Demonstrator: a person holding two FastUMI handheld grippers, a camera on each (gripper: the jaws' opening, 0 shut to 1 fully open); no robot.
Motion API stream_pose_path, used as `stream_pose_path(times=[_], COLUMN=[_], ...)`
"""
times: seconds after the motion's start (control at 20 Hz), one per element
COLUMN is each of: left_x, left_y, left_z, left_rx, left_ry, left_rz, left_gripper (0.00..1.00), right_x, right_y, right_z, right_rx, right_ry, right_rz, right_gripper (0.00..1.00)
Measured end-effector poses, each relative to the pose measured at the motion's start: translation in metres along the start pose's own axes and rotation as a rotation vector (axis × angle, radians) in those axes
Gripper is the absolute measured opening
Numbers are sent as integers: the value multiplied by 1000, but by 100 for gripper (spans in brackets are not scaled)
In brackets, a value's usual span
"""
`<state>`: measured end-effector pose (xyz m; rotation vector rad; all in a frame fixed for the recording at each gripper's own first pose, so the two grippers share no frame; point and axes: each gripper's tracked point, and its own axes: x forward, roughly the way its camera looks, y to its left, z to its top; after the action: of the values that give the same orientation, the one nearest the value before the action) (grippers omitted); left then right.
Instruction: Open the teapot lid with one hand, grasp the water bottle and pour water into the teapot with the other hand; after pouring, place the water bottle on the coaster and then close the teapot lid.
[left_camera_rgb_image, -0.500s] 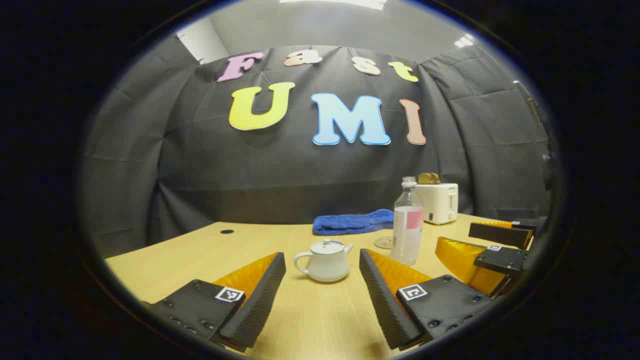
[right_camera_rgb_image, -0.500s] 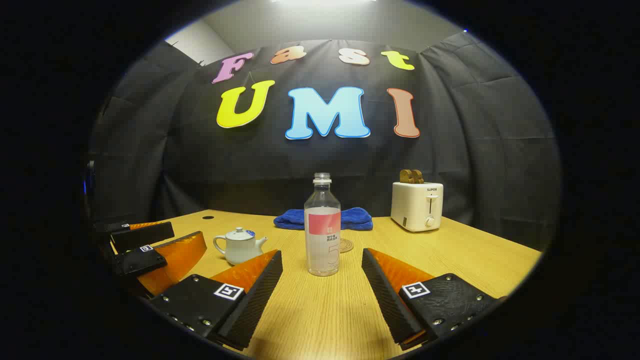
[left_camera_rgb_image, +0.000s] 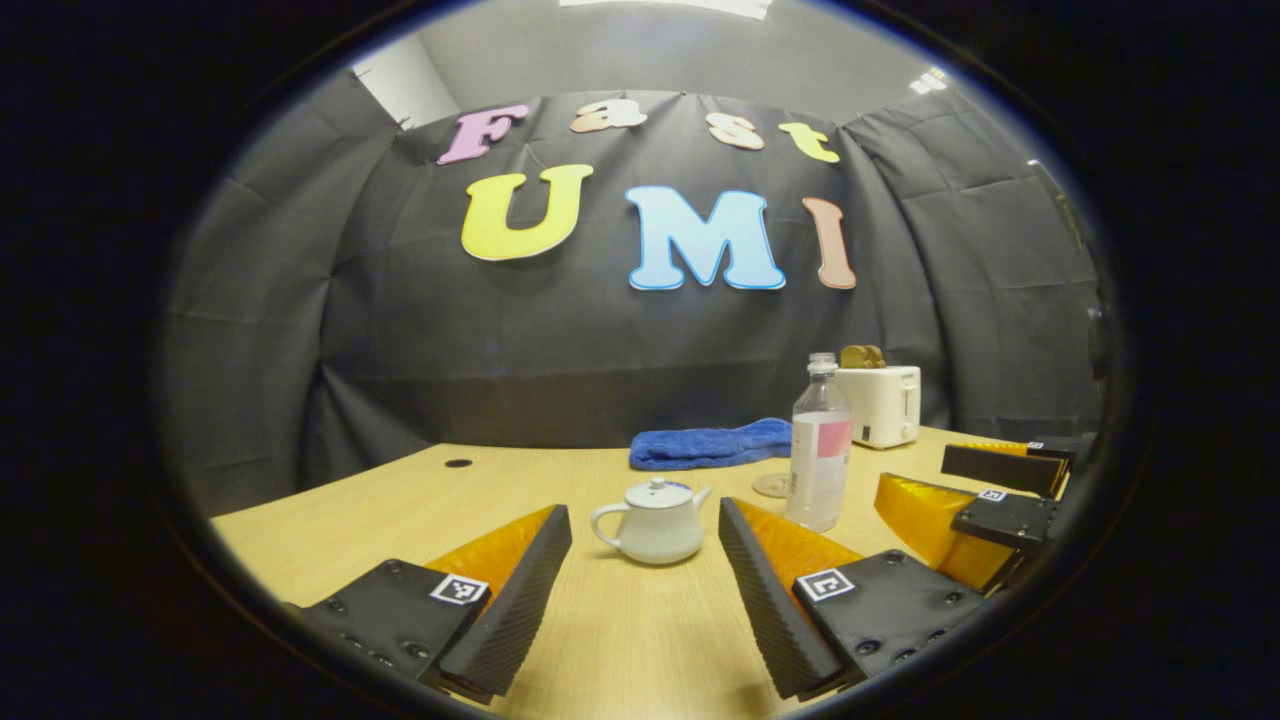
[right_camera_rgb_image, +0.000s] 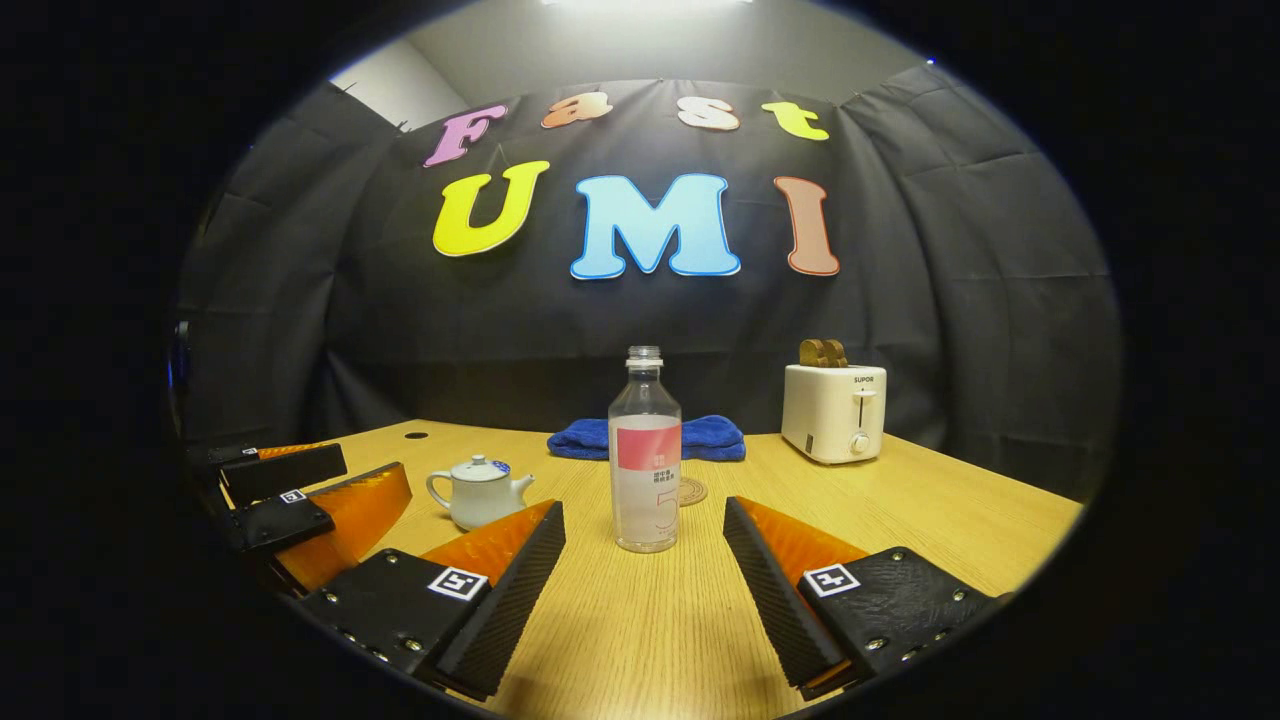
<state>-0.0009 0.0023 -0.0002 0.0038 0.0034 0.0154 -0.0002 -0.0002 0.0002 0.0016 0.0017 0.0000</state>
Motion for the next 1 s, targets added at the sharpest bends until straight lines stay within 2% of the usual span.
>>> stream_pose_path(times=[0.35,0.55,0.8,1.0], left_x=[0,4,11,34], left_y=[4,-5,-14,-23], left_z=[-1,-1,0,0], left_rx=[3,-2,-2,33], left_ry=[5,-2,-11,-6], left_rz=[30,-24,-54,-78], left_gripper=[98,98,98,98], right_x=[2,7,18,39], right_y=[-5,2,-3,-8], right_z=[0,0,1,-3], right_rx=[1,-2,2,67], right_ry=[-2,-1,-3,34], right_rz=[-25,5,-15,-19], right_gripper=[99,99,99,99])
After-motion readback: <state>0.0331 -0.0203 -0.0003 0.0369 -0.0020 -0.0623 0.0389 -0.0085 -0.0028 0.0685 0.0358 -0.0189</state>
